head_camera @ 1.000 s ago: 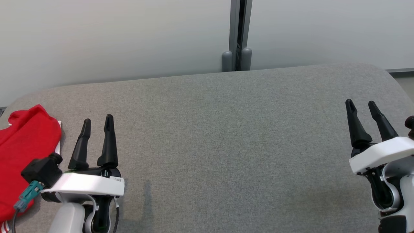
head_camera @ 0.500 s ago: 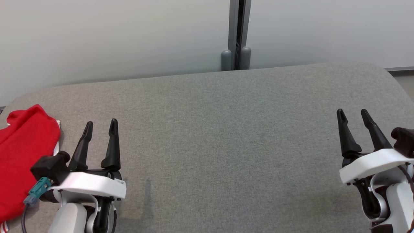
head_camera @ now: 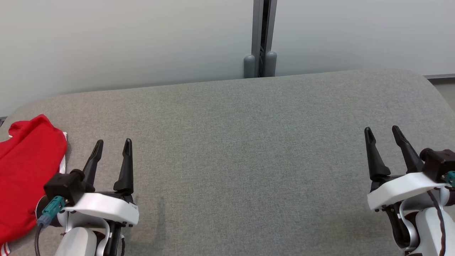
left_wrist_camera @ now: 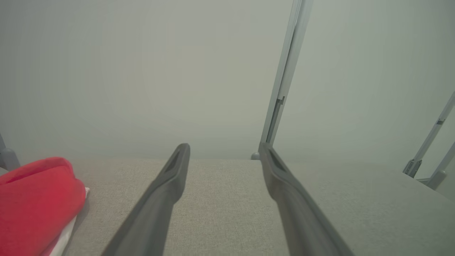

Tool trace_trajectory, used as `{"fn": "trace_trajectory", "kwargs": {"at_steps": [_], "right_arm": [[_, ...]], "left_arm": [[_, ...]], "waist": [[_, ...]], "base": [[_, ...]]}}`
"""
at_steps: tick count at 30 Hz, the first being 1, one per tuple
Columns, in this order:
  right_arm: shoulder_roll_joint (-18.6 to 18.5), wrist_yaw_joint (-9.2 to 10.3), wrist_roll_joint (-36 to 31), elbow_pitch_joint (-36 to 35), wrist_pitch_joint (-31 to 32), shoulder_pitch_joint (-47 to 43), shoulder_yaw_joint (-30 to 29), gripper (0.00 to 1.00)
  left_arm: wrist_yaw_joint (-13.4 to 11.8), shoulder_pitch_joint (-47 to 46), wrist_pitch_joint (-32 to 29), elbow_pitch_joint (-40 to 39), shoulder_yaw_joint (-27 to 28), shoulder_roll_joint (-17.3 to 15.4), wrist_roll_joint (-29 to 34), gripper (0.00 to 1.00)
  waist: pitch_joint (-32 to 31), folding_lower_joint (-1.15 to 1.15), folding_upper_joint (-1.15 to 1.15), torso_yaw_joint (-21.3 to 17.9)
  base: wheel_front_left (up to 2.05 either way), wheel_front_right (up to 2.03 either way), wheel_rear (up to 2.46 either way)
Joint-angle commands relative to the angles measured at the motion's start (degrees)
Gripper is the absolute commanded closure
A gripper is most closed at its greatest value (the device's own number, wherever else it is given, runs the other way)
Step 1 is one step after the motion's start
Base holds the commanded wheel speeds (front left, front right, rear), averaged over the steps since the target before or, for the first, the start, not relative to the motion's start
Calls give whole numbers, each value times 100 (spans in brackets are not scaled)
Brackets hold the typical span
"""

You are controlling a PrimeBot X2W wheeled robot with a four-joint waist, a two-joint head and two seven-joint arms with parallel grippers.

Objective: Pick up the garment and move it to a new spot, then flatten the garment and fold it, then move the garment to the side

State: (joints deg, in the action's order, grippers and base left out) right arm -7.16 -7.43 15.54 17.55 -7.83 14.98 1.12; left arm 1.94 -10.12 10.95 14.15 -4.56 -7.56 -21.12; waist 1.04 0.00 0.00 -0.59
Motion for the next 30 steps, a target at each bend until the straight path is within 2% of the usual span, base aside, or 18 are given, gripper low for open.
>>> {"fn": "trace_trajectory", "kwargs": {"at_steps": [1,30], "right_arm": [[-15,-9,-136,-27,-90,-31,29,0],[201,-6,-665,-249,-434,-382,-50,0]], "left_arm": [[-35,5,-12,-8,5,-44,131,0],[-96,168,-223,146,30,-67,776,0]], "waist": [[-1,0,0,0],[-42,0,0,3]], "base": [[0,0,0],[0,0,0]]}}
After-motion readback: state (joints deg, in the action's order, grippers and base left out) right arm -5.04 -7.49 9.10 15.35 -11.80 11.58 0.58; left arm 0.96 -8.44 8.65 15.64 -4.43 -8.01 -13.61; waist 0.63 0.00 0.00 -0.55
